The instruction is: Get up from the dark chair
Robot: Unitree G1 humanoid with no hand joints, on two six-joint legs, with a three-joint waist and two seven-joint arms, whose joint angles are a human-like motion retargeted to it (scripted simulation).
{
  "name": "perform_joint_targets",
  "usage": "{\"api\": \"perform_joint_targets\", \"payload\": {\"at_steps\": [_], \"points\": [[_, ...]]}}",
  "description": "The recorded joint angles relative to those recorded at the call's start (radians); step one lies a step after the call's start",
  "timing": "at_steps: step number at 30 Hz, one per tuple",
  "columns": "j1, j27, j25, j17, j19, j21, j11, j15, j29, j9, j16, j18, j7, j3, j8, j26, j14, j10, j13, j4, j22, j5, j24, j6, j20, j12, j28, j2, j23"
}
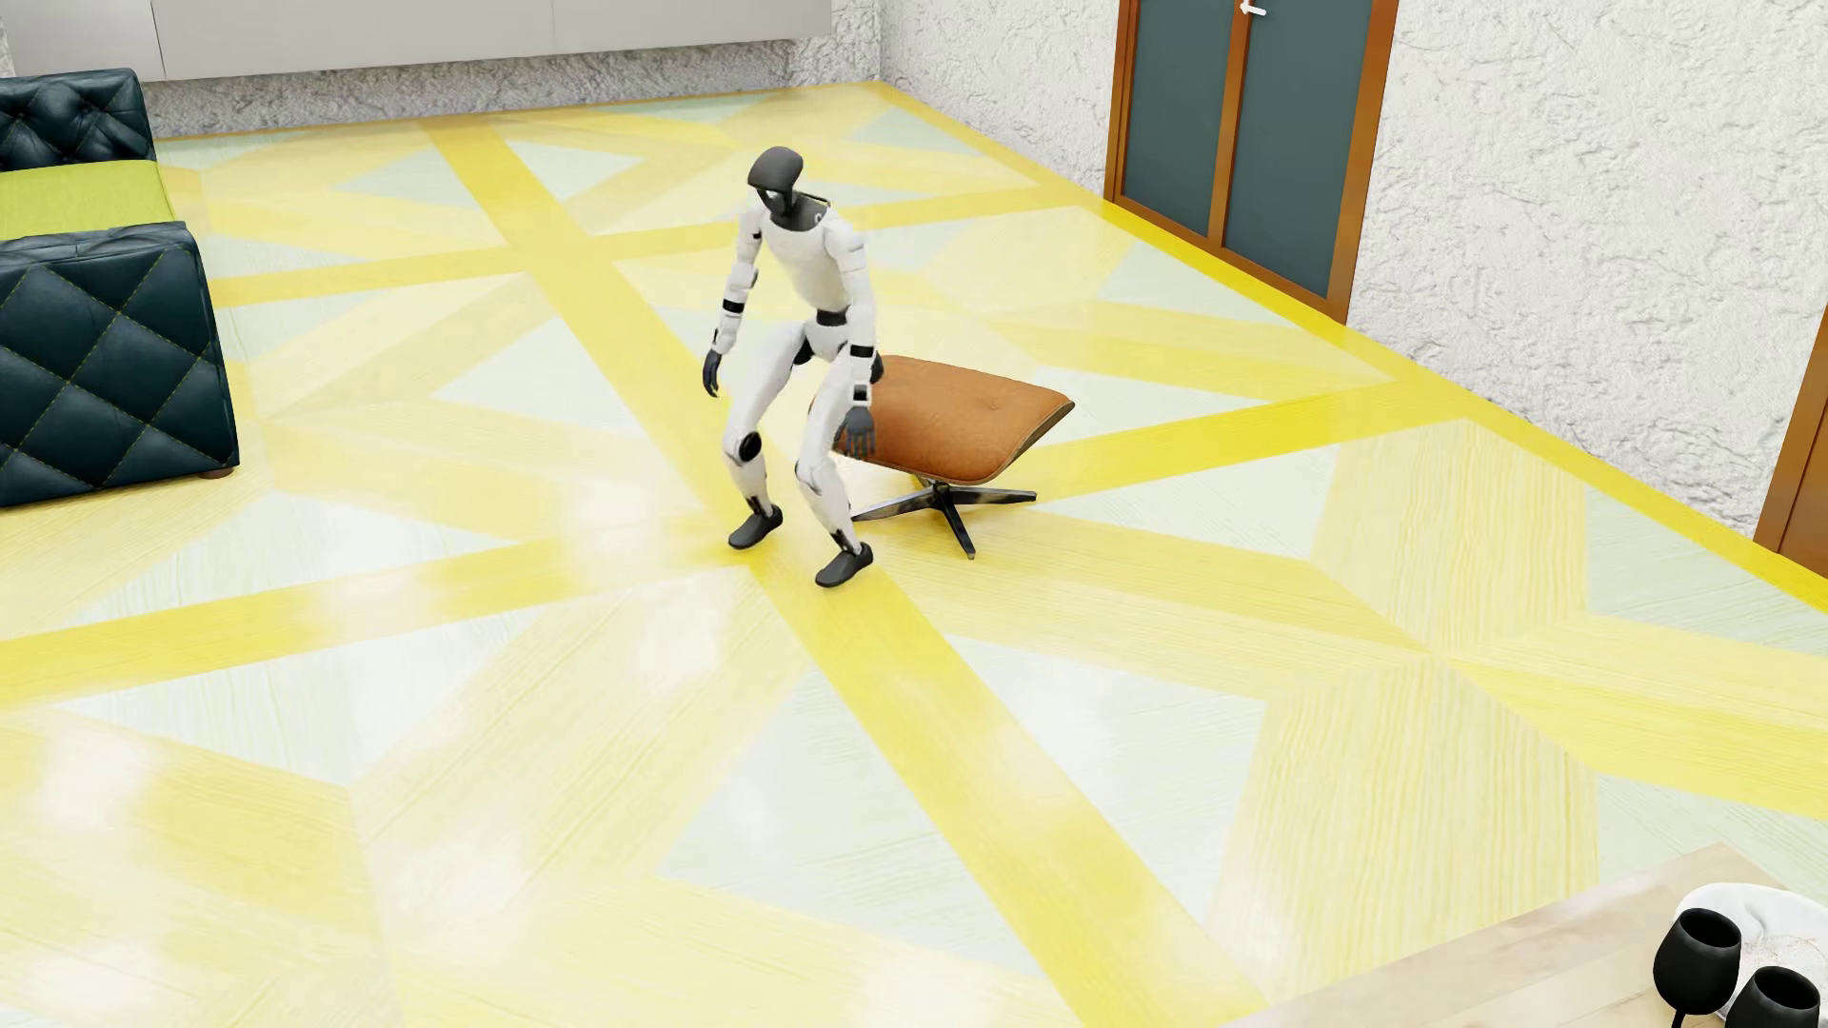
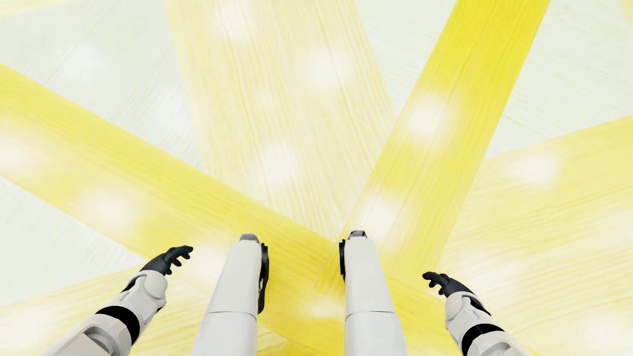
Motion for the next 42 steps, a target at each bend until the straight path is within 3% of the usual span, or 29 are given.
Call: {"api": "perform_joint_targets", "payload": {"at_steps": [3, 4, 8, 10, 15, 17, 19, 21, 22, 25, 28, 30, 32, 34, 35, 37, 38, 40, 42], "points": [[0.228, -0.012, -0.028, -0.008, -0.005, -0.018, -0.299, 0.028, 0.024, -0.101, 0.034, -0.041, 0.021, -0.006, -0.021, -0.001, 0.124, -0.290, 0.154, 0.009, -0.011, 0.026, 0.036, 0.014, 0.038, 0.140, -0.021, 0.257, -0.013], [0.291, -0.014, -0.032, -0.013, -0.004, -0.033, -0.399, 0.083, 0.039, -0.129, 0.044, -0.052, 0.027, -0.009, -0.031, 0.000, 0.181, -0.364, 0.199, 0.014, -0.012, 0.028, 0.044, 0.019, 0.047, 0.181, -0.034, 0.343, -0.017], [0.344, -0.012, -0.013, -0.030, 0.032, -0.130, -0.735, 0.198, 0.032, -0.219, 0.062, -0.208, 0.055, 0.017, -0.115, 0.006, 0.317, -0.359, 0.317, 0.062, 0.003, -0.011, 0.064, 0.018, 0.084, 0.252, -0.069, 0.634, 0.007], [0.371, -0.008, -0.013, -0.037, 0.045, -0.147, -0.836, 0.198, 0.038, -0.241, 0.064, -0.194, 0.075, 0.033, -0.157, 0.006, 0.310, -0.435, 0.341, 0.086, 0.008, -0.032, 0.058, 0.008, 0.101, 0.263, -0.069, 0.754, 0.039], [0.429, -0.020, -0.004, -0.036, 0.070, -0.192, -0.949, 0.154, 0.034, -0.305, 0.082, -0.105, 0.094, 0.030, -0.224, 0.016, 0.334, -0.828, 0.325, 0.127, 0.032, -0.070, 0.059, -0.004, 0.107, 0.283, -0.086, 0.963, 0.050], [0.453, -0.035, 0.010, -0.040, 0.107, -0.205, -0.954, 0.166, 0.013, -0.317, 0.079, -0.114, 0.120, 0.035, -0.241, 0.017, 0.358, -0.803, 0.321, 0.119, 0.038, -0.106, 0.069, -0.011, 0.112, 0.286, -0.096, 1.033, 0.027], [0.480, -0.052, 0.026, -0.049, 0.182, -0.220, -0.862, 0.235, -0.016, -0.322, 0.057, -0.085, 0.133, 0.039, -0.251, 0.013, 0.409, -0.767, 0.333, 0.074, 0.040, -0.170, 0.079, -0.017, 0.105, 0.290, -0.096, 1.052, 0.004], [0.571, -0.047, 0.025, -0.045, 0.240, -0.245, -0.602, 0.395, -0.018, -0.325, 0.057, 0.001, 0.137, 0.023, -0.210, 0.018, 0.379, -0.812, 0.343, 0.031, 0.031, -0.214, 0.097, -0.023, 0.080, 0.302, -0.093, 0.955, -0.007], [0.629, -0.046, 0.029, -0.032, 0.232, -0.266, -0.452, 0.456, -0.028, -0.314, 0.069, 0.036, 0.147, 0.004, -0.183, 0.019, 0.387, -0.861, 0.343, 0.013, 0.021, -0.218, 0.109, -0.032, 0.063, 0.299, -0.089, 0.880, -0.010], [0.741, -0.038, 0.016, 0.008, 0.184, -0.326, -0.221, 0.344, -0.028, -0.279, 0.096, 0.054, 0.160, -0.061, -0.107, 0.021, 0.354, -0.915, 0.373, -0.008, 0.021, -0.142, 0.102, -0.027, -0.002, 0.263, -0.060, 0.657, -0.009], [0.849, -0.023, -0.008, 0.038, 0.131, -0.348, -0.450, 0.298, 0.022, -0.272, 0.126, 0.050, 0.165, -0.108, -0.067, 0.007, 0.288, -0.974, 0.392, -0.015, 0.013, -0.023, 0.068, -0.024, 0.003, 0.241, -0.055, 0.491, 0.017], [0.922, -0.029, 0.015, 0.053, 0.116, -0.354, -0.770, 0.370, 0.006, -0.275, 0.141, 0.052, 0.172, -0.125, -0.071, -0.006, 0.251, -1.005, 0.404, -0.023, 0.019, 0.047, 0.056, -0.027, -0.012, 0.240, -0.042, 0.468, 0.041], [0.986, -0.021, 0.024, 0.045, 0.124, -0.365, -0.994, 0.470, 0.010, -0.292, 0.135, 0.058, 0.187, -0.133, -0.096, -0.008, 0.238, -1.000, 0.433, -0.041, 0.030, 0.064, 0.058, -0.030, -0.026, 0.244, -0.051, 0.499, 0.049], [1.028, -0.009, 0.022, 0.020, 0.134, -0.381, -0.957, 0.460, 0.022, -0.314, 0.111, 0.050, 0.193, -0.127, -0.128, -0.002, 0.232, -0.906, 0.471, -0.057, 0.030, 0.042, 0.077, -0.025, -0.003, 0.256, -0.064, 0.549, 0.062], [1.020, -0.004, 0.032, 0.008, 0.120, -0.380, -0.960, 0.478, 0.015, -0.323, 0.097, 0.009, 0.199, -0.115, -0.128, -0.001, 0.246, -0.792, 0.481, -0.042, 0.026, 0.042, 0.071, -0.011, 0.015, 0.268, -0.052, 0.584, 0.071], [0.920, 0.006, 0.054, 0.002, 0.077, -0.354, -0.925, 0.453, 0.017, -0.317, 0.084, -0.215, 0.211, -0.086, -0.110, 0.011, 0.413, -0.436, 0.471, 0.041, 0.022, 0.054, 0.034, 0.008, 0.040, 0.296, -0.055, 0.662, 0.087], [0.848, 0.006, 0.069, -0.003, 0.048, -0.350, -0.919, 0.417, 0.007, -0.306, 0.080, -0.261, 0.211, -0.072, -0.119, 0.017, 0.473, -0.254, 0.464, 0.081, 0.020, 0.053, 0.019, 0.016, 0.033, 0.298, -0.068, 0.707, 0.068], [0.737, -0.012, 0.070, -0.002, 0.042, -0.348, -0.917, 0.377, -0.021, -0.287, 0.068, -0.202, 0.189, -0.045, -0.126, 0.022, 0.392, -0.099, 0.431, 0.112, 0.039, 0.041, 0.018, 0.014, 0.019, 0.301, -0.055, 0.786, 0.047], [0.665, -0.030, 0.087, -0.004, 0.068, -0.317, -0.921, 0.344, -0.050, -0.306, 0.058, -0.181, 0.162, -0.028, -0.116, 0.023, 0.345, -0.202, 0.416, 0.131, 0.043, 0.012, 0.002, 0.010, 0.052, 0.327, -0.064, 0.829, 0.011]]}}
